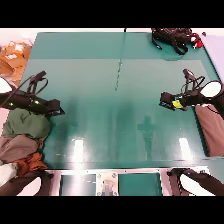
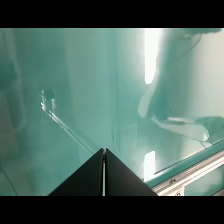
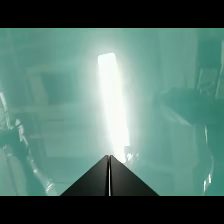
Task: Fold the shirts.
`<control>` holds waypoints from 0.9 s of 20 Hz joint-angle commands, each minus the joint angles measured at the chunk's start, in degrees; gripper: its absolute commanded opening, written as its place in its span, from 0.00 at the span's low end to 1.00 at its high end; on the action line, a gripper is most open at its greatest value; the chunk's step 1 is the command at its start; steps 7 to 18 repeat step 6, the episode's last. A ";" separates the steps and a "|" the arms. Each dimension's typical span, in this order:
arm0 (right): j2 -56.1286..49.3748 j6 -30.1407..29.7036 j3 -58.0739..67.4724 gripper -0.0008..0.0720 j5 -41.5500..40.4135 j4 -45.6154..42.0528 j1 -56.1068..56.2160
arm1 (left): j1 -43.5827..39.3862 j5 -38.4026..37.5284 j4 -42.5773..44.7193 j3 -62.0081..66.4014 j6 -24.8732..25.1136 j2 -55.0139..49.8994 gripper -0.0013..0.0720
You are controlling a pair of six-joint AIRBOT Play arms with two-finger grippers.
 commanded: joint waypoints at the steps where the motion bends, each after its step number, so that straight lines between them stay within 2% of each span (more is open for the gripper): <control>1: 0.09 0.13 -0.70 0.03 -0.57 0.37 1.44 | 0.00 0.57 0.13 -2.54 0.15 1.11 0.05; 18: 0.09 0.13 -0.70 0.03 -0.57 0.39 1.44 | 0.00 0.61 0.13 -2.54 0.13 1.14 0.05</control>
